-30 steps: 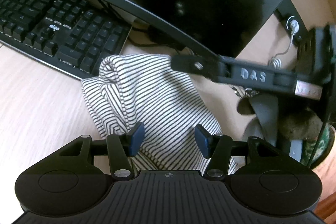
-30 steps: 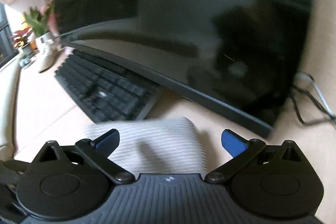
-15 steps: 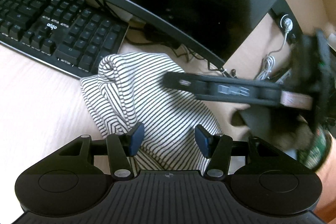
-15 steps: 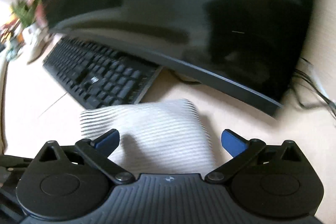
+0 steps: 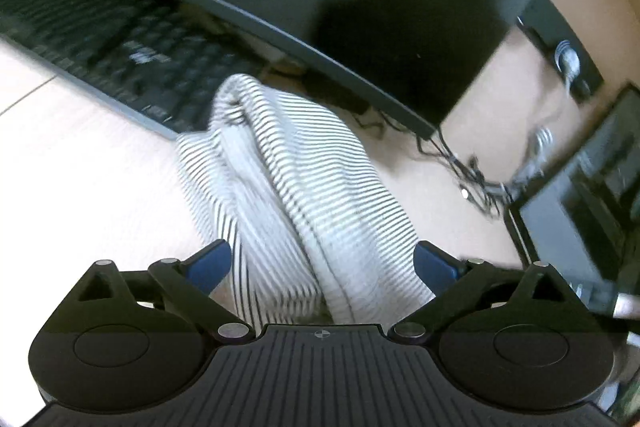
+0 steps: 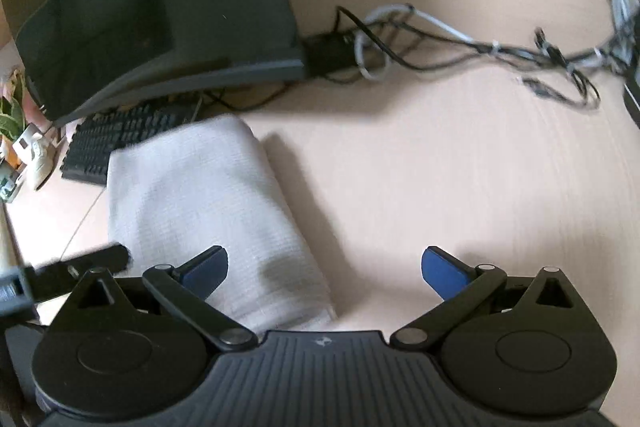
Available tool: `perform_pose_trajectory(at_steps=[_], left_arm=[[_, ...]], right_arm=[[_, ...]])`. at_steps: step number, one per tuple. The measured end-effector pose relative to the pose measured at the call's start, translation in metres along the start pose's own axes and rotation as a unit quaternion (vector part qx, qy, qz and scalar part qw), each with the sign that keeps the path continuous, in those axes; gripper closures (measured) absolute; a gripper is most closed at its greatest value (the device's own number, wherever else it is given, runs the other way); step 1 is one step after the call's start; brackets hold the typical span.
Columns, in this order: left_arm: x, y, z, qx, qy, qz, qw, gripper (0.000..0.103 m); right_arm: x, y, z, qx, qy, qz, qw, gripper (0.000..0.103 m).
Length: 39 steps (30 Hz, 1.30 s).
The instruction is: Fold clothes
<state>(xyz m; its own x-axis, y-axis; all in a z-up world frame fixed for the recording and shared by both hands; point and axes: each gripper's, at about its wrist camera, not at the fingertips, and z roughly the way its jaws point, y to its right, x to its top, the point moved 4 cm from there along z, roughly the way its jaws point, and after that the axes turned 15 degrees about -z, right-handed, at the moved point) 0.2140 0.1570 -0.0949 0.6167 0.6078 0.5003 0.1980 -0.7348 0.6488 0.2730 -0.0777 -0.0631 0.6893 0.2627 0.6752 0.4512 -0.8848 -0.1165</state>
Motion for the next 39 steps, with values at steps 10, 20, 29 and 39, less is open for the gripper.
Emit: perform_pose_trajectory(at_steps=[10,20,29,39], left_arm=[[-0.077,0.028,-0.052,0.144,0.120,0.010,0.9822,0.000],[-0.126,0.050,-0.056,0.242,0.126,-0.004,0.9621,0.000],[-0.131,0.068,-0.069,0.268,0.140,0.016,0.9529,0.000],[-0.137,0.079,-0.068,0.260,0.147,0.029,0.9538,0.000]], right_arm=[[-0.047,-0.002,-0.047,0.047,0.034,-0.073,0.996,0.000],[-0.069,-0.009,-0.082,0.033,0.111,-0.141,0.983,0.000],[-0.070,-0.003,-0.089,0.043,0.125,-0.139,0.981,0.000],[-0.068,-0.005,-0.094,0.019,0.133,-0.168,0.977,0.000]])
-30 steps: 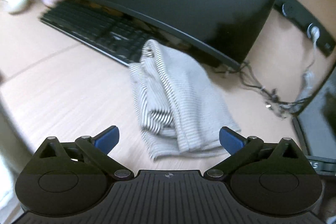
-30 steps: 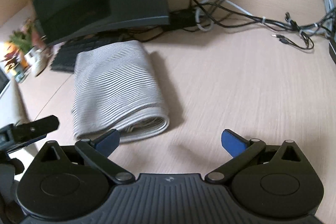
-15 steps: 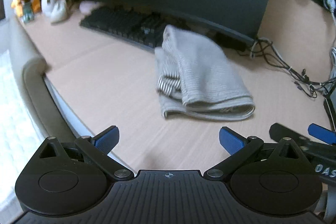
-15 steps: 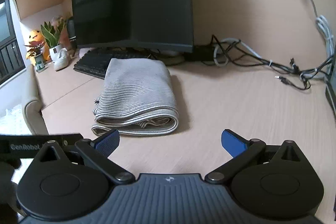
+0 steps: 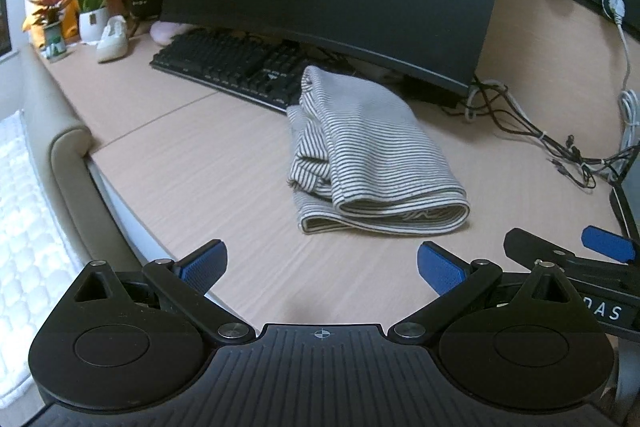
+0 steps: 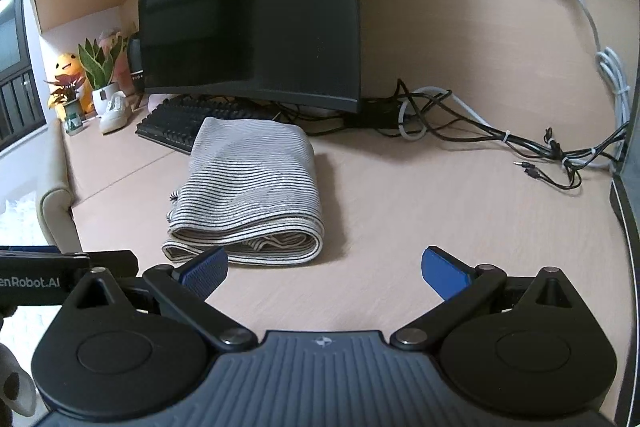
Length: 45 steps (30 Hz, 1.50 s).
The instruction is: Fold clothes
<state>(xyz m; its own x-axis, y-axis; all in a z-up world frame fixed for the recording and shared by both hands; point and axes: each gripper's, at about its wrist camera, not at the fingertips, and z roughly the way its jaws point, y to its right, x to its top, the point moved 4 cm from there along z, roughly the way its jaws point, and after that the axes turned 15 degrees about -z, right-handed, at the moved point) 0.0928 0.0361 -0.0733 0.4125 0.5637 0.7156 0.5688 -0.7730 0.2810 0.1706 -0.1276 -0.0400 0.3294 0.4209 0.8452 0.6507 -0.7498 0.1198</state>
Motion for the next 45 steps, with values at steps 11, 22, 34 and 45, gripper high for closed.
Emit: perform_pose_trajectory(at_steps=[11,22,34,45], left_arm=[[-0.009,-0.002,0.001,0.004,-0.010,-0.002,0.9999,0.000],[-0.009,0.002,0.003,0.006,-0.008,0.014,0.9999,0.000],[-0.010,-0.003,0.003,0.005,-0.012,0.010,0.9999,0.000],[-0.013,-0.007,0.000,0.004,-0.014,0.002,0.9999,0.000]], right_arm=[[-0.005,0.002,-0.003,0.000,-0.004,-0.012,1.000,0.000],[-0.009,0.003,-0.002,-0.005,-0.009,-0.005,1.000,0.000],[-0.009,0.000,-0.002,-0.003,-0.012,-0.011,1.000,0.000],[-0.009,-0.004,-0.003,-0.002,-0.013,-0.014,1.000,0.000]])
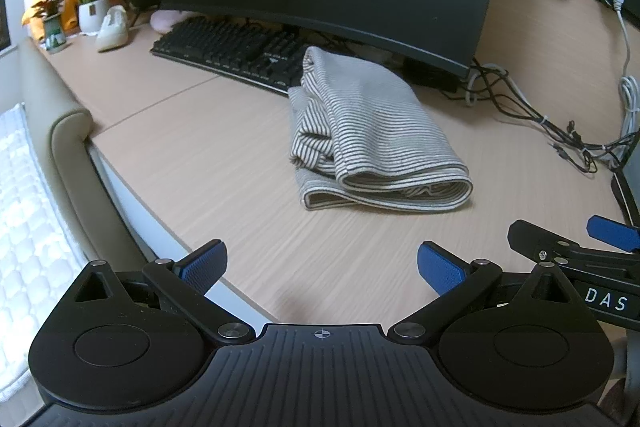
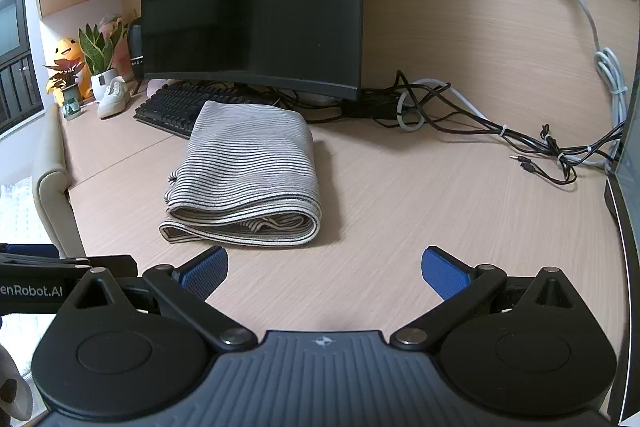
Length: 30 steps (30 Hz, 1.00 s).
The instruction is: Fold clothes
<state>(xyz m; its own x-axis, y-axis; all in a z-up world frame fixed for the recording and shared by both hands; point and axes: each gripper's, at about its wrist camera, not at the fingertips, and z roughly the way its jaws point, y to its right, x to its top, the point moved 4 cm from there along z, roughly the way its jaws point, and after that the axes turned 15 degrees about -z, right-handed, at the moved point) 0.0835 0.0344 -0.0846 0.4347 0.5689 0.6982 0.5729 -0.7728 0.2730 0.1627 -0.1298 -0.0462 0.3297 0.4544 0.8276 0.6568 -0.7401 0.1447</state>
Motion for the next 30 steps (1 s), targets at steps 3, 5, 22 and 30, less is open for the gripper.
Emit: perform_pose_trajectory(at_steps=[3,5,22,30], left_arm=[[-0.0003,-0.0010,-0.0002,-0.001,-0.001,-0.002,1.0000,0.000],[-0.0006,-0.0016,-0.0003,-0.001,-0.001,-0.003,1.0000,0.000],[-0.0040,-0.0043,-0.0024,-0.002,-0.007,-0.016,0.9998,0.000],[-0.0050,-0.0060,-0.0034,-0.002,-0.007,-0.018,0.9998,0.000]], right_arm=[[0.0002,-0.0011,-0.0003,0.000,0.000,0.000,1.000,0.000],[0.0003,-0.0018,-0.0005,0.000,0.000,-0.001,1.000,0.000],[-0.0005,-0.0039,-0.0019,0.001,0.001,-0.007,1.000,0.000],[-0.0006,-0.0044,-0.0013,0.004,-0.001,-0.009,1.000,0.000]])
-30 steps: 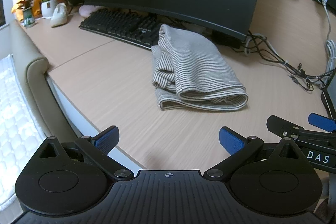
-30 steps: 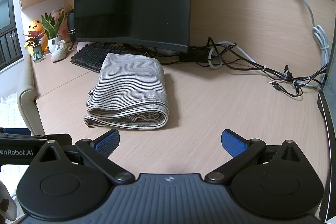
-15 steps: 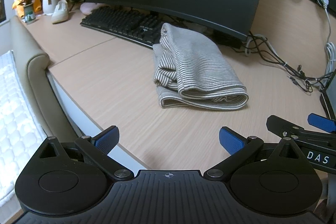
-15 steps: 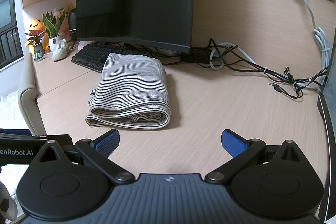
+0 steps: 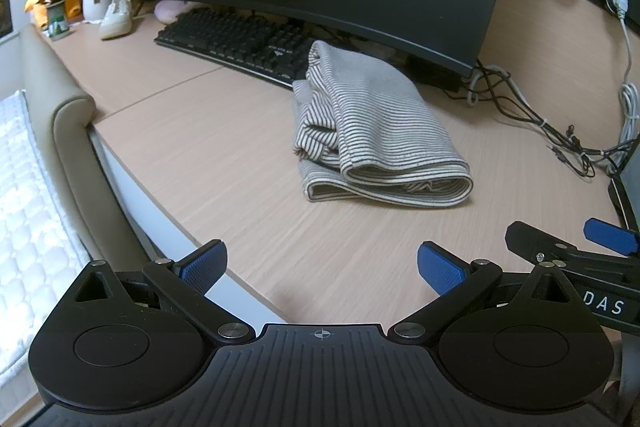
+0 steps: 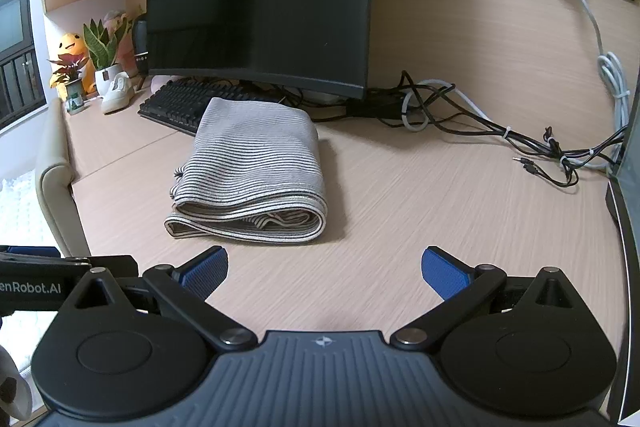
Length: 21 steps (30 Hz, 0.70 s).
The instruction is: Fold clothes
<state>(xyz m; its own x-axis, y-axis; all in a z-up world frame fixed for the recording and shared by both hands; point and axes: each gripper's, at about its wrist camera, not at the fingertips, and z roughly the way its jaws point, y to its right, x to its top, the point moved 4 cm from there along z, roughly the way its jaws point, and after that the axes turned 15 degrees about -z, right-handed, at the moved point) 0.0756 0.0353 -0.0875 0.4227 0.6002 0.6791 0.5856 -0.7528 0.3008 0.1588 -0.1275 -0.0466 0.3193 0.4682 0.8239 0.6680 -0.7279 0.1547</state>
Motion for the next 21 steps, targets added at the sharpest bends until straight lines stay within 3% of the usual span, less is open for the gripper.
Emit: perform_pose_trajectory(at_steps=[21], left_arm=[[-0.0040,-0.0053,-0.0033,0.000,-0.005,-0.008,1.0000,0.000]], right_arm=[[-0.0025,-0.0041,-0.0017,0.002,-0.003,-0.006,1.000,0.000]])
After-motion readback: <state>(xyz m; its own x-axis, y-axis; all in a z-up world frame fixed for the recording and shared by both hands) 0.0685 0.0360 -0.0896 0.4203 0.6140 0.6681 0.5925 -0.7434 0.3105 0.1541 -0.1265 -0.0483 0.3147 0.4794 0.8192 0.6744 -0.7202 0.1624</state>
